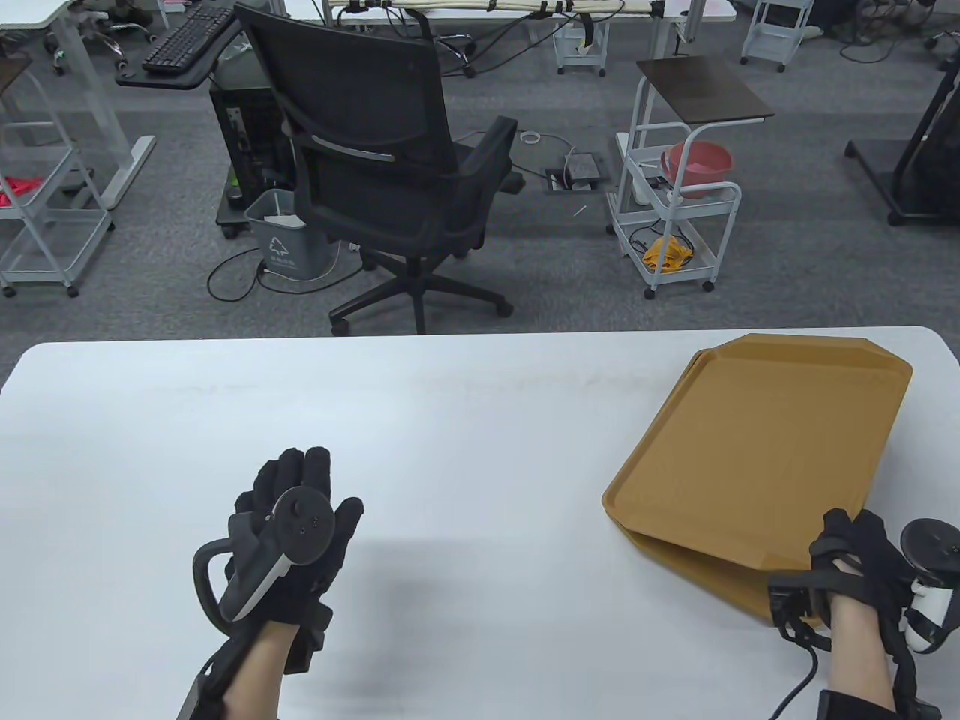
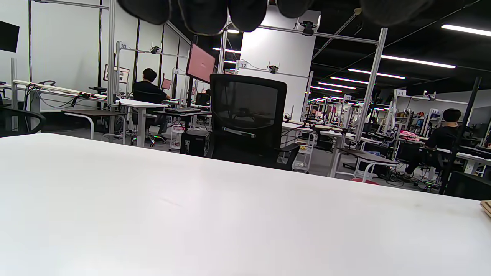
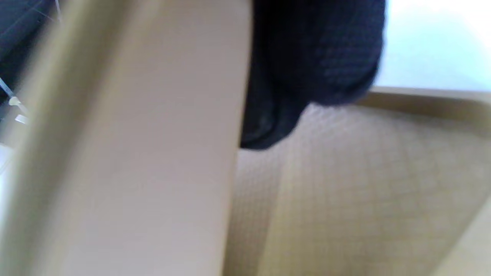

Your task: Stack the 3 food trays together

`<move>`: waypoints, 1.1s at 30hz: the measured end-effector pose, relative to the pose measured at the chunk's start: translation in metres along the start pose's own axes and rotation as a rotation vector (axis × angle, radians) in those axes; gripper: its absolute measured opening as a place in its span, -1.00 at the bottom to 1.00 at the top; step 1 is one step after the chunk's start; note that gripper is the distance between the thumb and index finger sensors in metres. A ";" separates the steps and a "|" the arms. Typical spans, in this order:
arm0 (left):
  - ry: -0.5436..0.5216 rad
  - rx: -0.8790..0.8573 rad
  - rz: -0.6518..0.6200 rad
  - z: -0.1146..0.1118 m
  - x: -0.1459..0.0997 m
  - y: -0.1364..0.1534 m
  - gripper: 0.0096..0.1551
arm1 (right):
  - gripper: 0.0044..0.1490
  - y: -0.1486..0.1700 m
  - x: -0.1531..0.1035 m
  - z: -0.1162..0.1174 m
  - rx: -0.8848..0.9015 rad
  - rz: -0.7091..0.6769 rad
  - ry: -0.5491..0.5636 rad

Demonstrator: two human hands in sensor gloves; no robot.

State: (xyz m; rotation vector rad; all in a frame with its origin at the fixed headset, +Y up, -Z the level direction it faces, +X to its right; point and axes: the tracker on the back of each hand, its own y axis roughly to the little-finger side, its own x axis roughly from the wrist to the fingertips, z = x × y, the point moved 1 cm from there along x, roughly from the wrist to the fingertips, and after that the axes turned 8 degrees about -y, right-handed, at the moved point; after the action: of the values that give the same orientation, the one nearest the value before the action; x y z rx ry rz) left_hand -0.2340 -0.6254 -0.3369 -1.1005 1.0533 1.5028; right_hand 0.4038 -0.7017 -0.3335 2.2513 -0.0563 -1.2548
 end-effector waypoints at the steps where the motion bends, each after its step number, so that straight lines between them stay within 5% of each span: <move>1: 0.003 0.001 0.001 0.000 0.000 0.000 -0.08 | -0.33 0.001 0.002 0.001 -0.007 0.001 0.005; 17: 0.022 0.034 -0.007 -0.004 -0.001 -0.005 -0.08 | -0.24 0.026 0.028 0.021 -0.813 0.261 0.061; 26: 0.045 0.078 -0.002 -0.013 0.000 -0.007 -0.08 | -0.22 0.048 0.036 0.041 -0.934 0.322 0.060; 33: 0.052 0.081 -0.003 -0.014 0.000 -0.008 -0.08 | -0.20 0.051 0.038 0.039 -0.854 0.296 0.022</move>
State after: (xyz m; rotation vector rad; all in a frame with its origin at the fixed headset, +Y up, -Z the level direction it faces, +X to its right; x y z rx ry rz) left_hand -0.2242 -0.6378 -0.3406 -1.0890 1.1386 1.4235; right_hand 0.4051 -0.7737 -0.3542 1.4504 0.1292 -0.8601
